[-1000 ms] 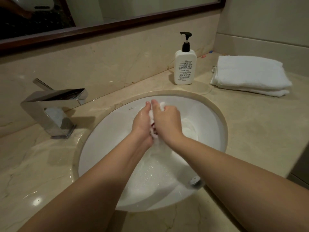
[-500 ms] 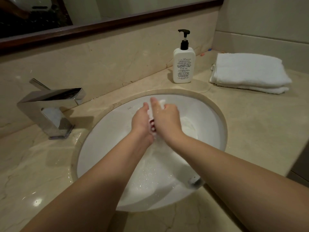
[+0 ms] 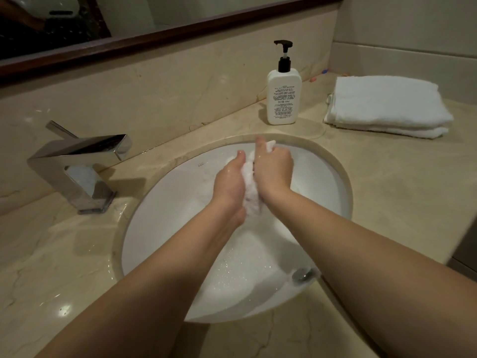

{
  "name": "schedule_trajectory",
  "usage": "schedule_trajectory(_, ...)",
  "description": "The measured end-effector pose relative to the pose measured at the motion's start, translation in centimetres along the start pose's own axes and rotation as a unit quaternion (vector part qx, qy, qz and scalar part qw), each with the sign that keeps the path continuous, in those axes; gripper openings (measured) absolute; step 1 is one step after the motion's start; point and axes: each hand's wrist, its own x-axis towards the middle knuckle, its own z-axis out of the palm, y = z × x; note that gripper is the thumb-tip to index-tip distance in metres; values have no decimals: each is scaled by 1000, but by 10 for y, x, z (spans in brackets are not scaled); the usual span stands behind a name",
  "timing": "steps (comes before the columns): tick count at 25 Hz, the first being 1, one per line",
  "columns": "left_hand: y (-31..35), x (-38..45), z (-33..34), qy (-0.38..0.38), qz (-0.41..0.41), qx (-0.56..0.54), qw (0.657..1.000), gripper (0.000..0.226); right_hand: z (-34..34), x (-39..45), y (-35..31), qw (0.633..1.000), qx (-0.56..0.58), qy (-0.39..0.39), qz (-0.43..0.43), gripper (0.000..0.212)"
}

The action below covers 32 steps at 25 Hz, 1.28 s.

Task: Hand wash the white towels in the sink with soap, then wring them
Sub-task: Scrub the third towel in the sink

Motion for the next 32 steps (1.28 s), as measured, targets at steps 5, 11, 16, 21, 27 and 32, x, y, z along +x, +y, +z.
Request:
schedule_trajectory(5, 6, 1, -4, -10, -29, -27, 999, 56, 7, -9, 5, 998, -42, -39, -32, 54)
schedule_trajectory(11, 7, -2, -5, -5, -50, -36, 998, 49, 5, -15, 8, 995, -49, -72, -49, 57)
schedule_trajectory(16, 8, -6, -4, -14, -58, -37, 998, 56, 3, -20, 4, 994, -55, -67, -71, 59)
schedule_trajectory(21, 8, -12, -1, -40, -53, -59, 996, 50, 3, -3, 0, 997, -47, -23, -54, 55)
schedule_trajectory(27, 11, -14, -1, -33, -55, -101, 993, 51, 8, -9, 2, 995, -69, -32, -66, 58)
schedule_trajectory(32, 12, -10, -3, -9, -42, -129, 991, 50, 8, -24, 7, 989, -75, -81, -99, 59)
